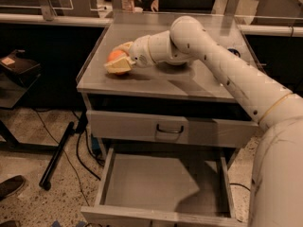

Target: Pick orange from middle drawer and place on counter

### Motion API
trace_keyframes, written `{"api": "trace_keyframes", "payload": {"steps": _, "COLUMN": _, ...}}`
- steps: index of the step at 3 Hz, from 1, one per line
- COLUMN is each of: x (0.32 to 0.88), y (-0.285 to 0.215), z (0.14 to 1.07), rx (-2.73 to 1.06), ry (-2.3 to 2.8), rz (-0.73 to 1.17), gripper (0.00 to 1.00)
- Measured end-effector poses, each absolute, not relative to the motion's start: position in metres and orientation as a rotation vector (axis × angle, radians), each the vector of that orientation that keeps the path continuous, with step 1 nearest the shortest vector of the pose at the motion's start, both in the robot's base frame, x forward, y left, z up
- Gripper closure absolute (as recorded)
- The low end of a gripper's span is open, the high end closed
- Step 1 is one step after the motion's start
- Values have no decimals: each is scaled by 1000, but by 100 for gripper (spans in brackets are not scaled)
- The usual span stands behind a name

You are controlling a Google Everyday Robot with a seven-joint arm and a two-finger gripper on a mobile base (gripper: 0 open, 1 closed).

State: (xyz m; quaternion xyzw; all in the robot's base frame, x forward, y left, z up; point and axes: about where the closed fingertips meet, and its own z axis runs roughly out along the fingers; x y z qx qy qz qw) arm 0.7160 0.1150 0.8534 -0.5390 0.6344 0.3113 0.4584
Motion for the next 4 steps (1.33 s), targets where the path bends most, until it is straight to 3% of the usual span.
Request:
{"api": "trace_keyframes", "payload": {"steps": 1, "x": 716, "y": 115, "z": 855, "rx": -1328, "ry": 1563, "rz": 767, "gripper": 88}}
{"api": "trace_keyframes", "payload": {"steps": 2, "x": 716, "y": 115, "z": 855, "rx": -1328, "ry": 1563, "rz": 767, "gripper": 57}}
{"api": "trace_keyframes", "payload": {"steps": 4, "x": 716, "y": 115, "z": 855, "rx": -1328, "ry": 1563, "rz": 767, "gripper": 11}}
